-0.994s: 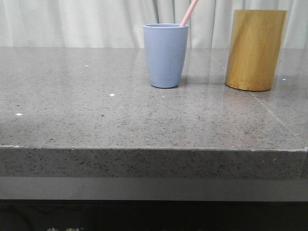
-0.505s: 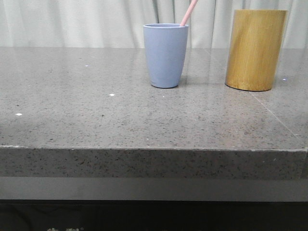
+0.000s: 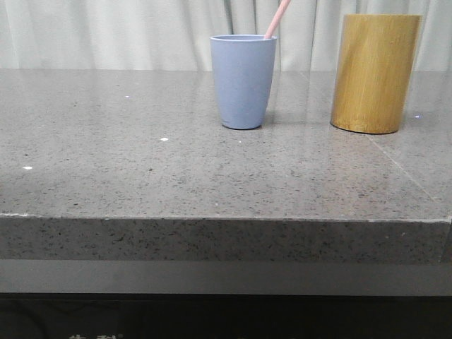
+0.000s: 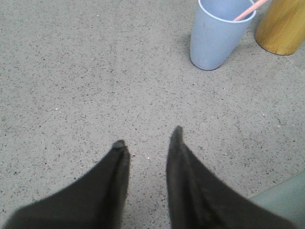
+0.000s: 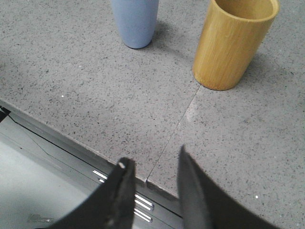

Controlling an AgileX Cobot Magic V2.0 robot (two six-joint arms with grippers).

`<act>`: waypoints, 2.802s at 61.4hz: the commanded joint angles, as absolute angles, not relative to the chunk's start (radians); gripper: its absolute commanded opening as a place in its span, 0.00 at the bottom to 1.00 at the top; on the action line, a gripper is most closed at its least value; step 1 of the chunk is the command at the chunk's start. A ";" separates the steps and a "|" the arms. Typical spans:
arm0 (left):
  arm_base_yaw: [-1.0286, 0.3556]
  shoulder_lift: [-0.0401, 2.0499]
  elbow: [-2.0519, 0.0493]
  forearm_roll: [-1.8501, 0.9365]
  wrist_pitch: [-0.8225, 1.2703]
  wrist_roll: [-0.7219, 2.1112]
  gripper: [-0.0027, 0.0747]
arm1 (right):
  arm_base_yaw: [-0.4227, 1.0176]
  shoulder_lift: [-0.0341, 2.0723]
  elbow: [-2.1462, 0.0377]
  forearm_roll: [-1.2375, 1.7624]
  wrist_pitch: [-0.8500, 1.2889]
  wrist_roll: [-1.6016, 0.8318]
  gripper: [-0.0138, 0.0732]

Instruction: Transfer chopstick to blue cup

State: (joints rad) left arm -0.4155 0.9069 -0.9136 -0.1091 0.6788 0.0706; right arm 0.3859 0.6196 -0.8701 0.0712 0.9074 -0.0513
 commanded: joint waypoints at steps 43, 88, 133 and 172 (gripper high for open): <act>-0.414 0.896 -0.942 -0.124 0.619 0.071 0.01 | 0.383 0.614 -0.887 0.076 0.830 -0.048 0.08; -0.064 0.090 -0.137 -0.124 0.000 0.071 0.01 | 0.383 0.614 -0.887 0.076 0.830 -0.048 0.08; -0.044 -0.028 0.015 -0.125 -0.060 0.000 0.01 | 0.383 0.614 -0.887 0.076 0.830 -0.048 0.08; -0.044 -0.028 0.015 -0.058 -0.035 -0.071 0.01 | 0.383 0.614 -0.887 0.076 0.830 -0.048 0.08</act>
State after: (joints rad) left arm -0.0450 -0.0043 0.0033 -0.0551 0.0408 -0.0717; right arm 0.3859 0.6138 -0.8626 0.0733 0.8981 -0.0496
